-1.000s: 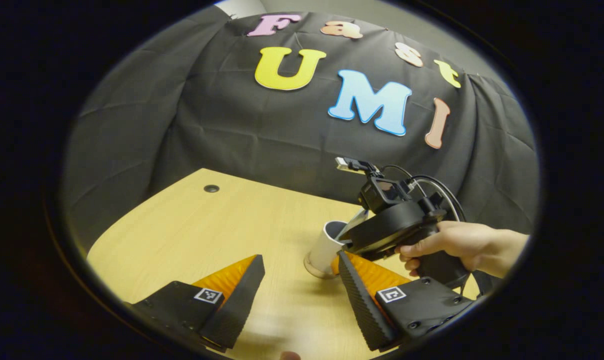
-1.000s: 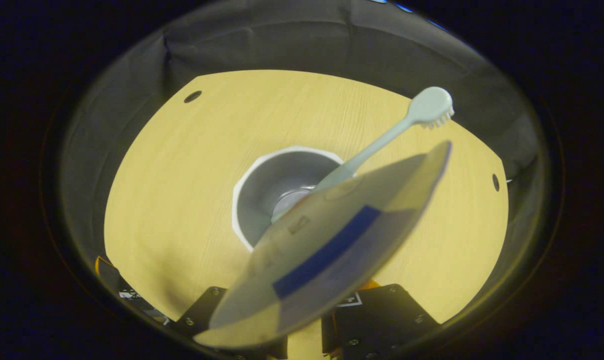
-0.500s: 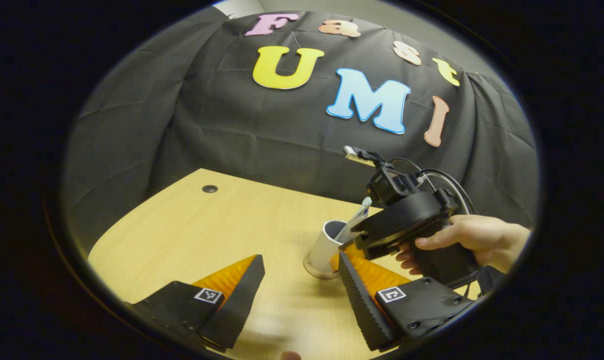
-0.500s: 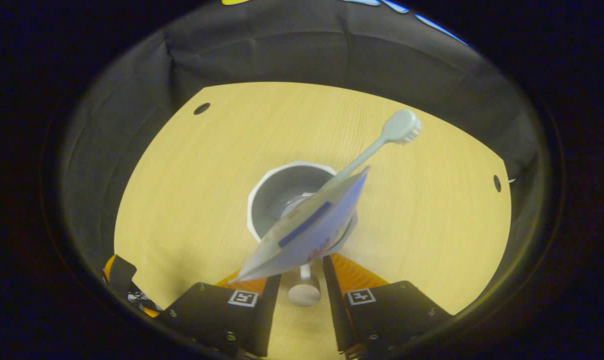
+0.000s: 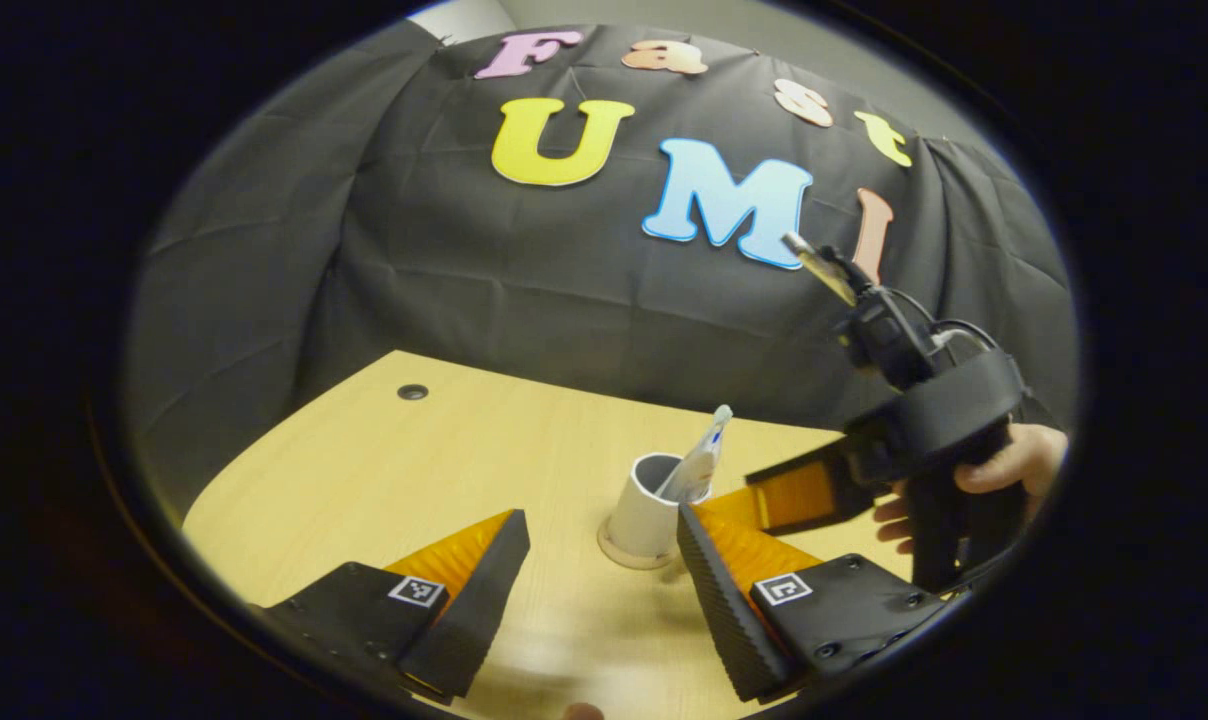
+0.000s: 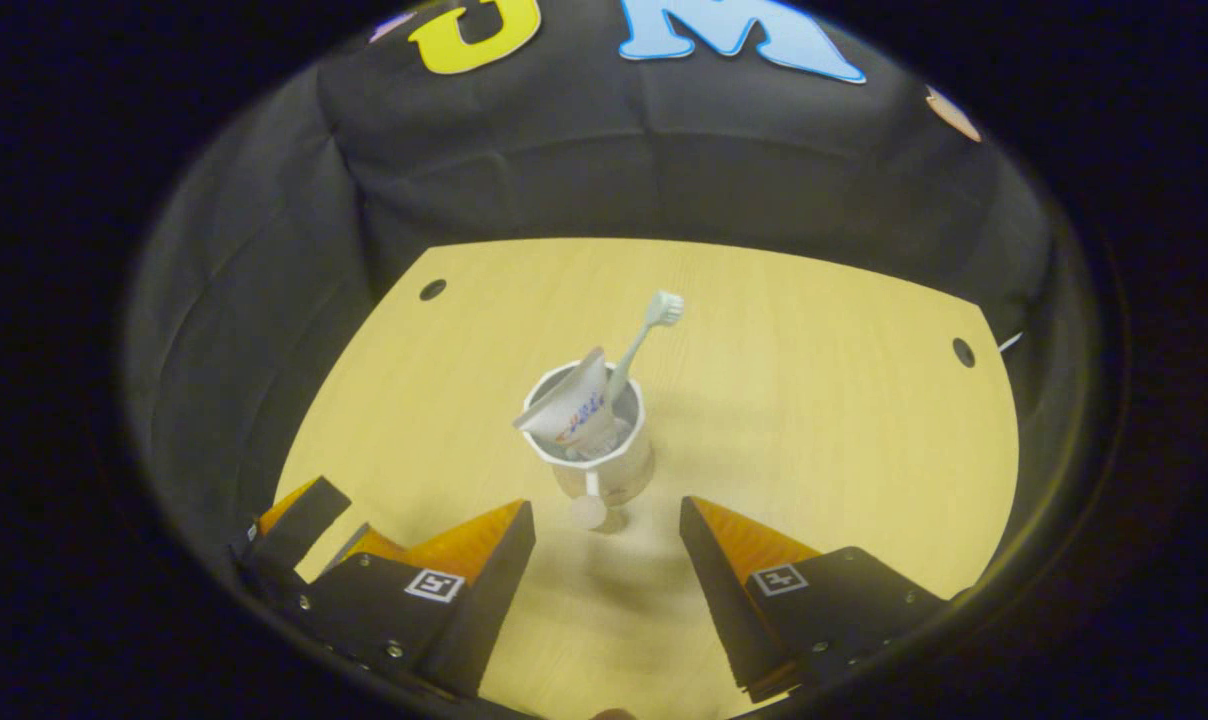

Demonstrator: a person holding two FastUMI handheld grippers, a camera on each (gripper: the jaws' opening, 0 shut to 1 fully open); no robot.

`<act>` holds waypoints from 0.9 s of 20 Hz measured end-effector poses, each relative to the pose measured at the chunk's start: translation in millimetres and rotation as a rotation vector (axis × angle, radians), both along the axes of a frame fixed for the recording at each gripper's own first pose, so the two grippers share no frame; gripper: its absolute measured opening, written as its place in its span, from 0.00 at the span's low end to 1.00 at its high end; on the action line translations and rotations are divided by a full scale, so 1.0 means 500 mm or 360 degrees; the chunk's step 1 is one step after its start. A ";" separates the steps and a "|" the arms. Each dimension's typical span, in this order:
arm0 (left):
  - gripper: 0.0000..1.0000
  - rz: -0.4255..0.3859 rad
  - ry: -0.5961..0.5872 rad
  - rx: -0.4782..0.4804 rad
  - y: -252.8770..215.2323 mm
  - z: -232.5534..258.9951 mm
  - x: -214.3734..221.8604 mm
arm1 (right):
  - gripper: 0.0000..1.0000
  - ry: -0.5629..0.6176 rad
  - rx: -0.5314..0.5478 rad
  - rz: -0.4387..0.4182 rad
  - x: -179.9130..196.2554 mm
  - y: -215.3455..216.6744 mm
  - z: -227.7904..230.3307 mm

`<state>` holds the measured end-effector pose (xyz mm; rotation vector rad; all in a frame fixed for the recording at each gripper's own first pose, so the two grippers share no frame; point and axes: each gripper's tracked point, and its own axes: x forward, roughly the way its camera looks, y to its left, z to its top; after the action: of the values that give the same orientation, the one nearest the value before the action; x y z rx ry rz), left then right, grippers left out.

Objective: Put the toothbrush and toothpaste on the desktop into the cup, then pick up the cup and place it on the coaster on the desktop.

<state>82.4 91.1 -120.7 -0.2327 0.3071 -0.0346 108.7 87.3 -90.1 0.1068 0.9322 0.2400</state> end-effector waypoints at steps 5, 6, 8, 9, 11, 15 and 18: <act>0.96 -0.0068 -0.0083 0.0044 -0.043 0.052 0.013 | 0.88 -0.0201 -0.0076 -0.0157 -0.062 -0.099 0.043; 0.94 -0.0078 -0.0105 0.0045 -0.050 0.065 0.013 | 0.89 -0.0252 -0.0086 -0.0194 -0.072 -0.117 0.050; 0.96 -0.0097 -0.0140 0.0045 -0.065 0.090 0.013 | 0.89 -0.0373 -0.0138 -0.0279 -0.089 -0.162 0.072; 0.96 -0.0109 -0.0152 0.0047 -0.074 0.103 0.012 | 0.88 -0.0434 -0.0166 -0.0315 -0.098 -0.181 0.084; 0.96 -0.0138 -0.0201 0.0047 -0.092 0.134 0.010 | 0.88 -0.0579 -0.0215 -0.0367 -0.108 -0.211 0.119; 0.99 -0.0128 -0.0347 0.0065 -0.108 0.209 0.012 | 0.88 -0.0901 -0.0218 -0.0386 -0.125 -0.226 0.215; 0.94 -0.0090 -0.0458 0.0022 -0.120 0.263 -0.001 | 0.88 -0.1113 -0.0235 -0.0363 -0.132 -0.234 0.279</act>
<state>81.6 31.3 10.6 -0.2024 0.0274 -0.1204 42.5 -29.6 49.3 -0.0113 0.2355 -0.0121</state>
